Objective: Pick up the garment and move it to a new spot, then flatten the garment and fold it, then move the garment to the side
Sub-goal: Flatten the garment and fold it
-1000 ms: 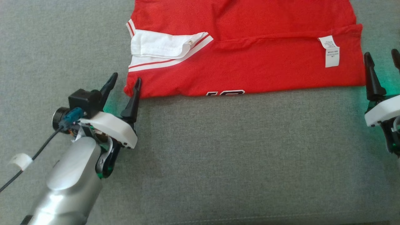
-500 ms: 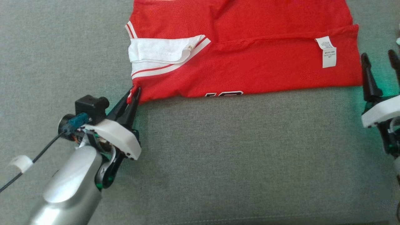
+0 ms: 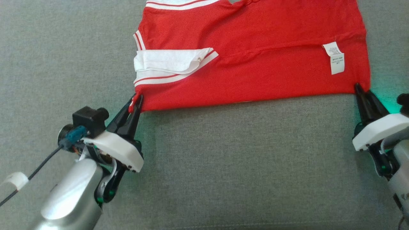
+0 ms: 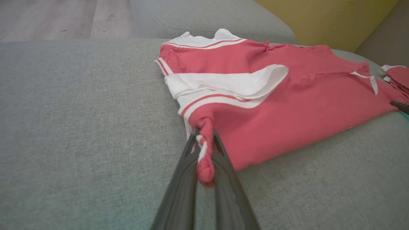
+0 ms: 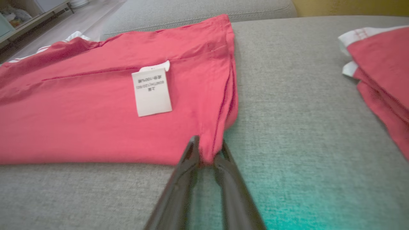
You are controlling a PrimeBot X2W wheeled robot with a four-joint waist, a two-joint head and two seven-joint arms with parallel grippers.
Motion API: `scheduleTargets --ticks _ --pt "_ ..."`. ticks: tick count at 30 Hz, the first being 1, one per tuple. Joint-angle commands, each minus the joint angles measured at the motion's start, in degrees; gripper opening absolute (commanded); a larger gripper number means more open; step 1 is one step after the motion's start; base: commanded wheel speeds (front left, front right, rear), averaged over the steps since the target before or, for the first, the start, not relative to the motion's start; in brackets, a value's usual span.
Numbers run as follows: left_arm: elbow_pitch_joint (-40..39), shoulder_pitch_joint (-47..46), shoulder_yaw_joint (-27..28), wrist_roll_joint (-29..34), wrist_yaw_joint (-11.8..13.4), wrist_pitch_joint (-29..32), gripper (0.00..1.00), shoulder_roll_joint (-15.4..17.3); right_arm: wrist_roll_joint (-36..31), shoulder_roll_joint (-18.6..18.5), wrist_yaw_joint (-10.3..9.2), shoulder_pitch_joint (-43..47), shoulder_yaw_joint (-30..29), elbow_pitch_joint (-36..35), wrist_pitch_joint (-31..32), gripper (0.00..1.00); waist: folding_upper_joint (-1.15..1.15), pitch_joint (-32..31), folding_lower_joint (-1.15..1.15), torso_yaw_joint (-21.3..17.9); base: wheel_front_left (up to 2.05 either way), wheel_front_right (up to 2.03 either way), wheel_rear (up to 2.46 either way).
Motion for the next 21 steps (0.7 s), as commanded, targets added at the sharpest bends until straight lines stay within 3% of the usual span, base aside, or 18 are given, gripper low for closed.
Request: scheduleTargets --ticks 1,13,21 --pt "-1.64 0.15 2.73 -0.15 0.19 -0.89 0.0 1.71 0.71 -1.77 0.37 0.22 1.73 -0.75 0.15 0.0 0.0 -0.18 0.0 0.01 0.0 0.0 0.0" --pt "-2.54 8.23 1.02 -1.4 -0.92 -6.5 0.0 0.37 5.63 -9.84 0.37 9.38 5.64 -3.75 -1.42 0.0 0.0 -5.88 0.0 0.54 0.0 0.0 0.0" --pt "-2.4 17.27 -1.57 -2.72 -1.55 -8.6 0.0 0.16 10.23 -13.19 0.37 23.07 1.94 -11.37 -1.61 0.0 0.0 -8.77 0.0 0.86 0.0 0.0 0.0"
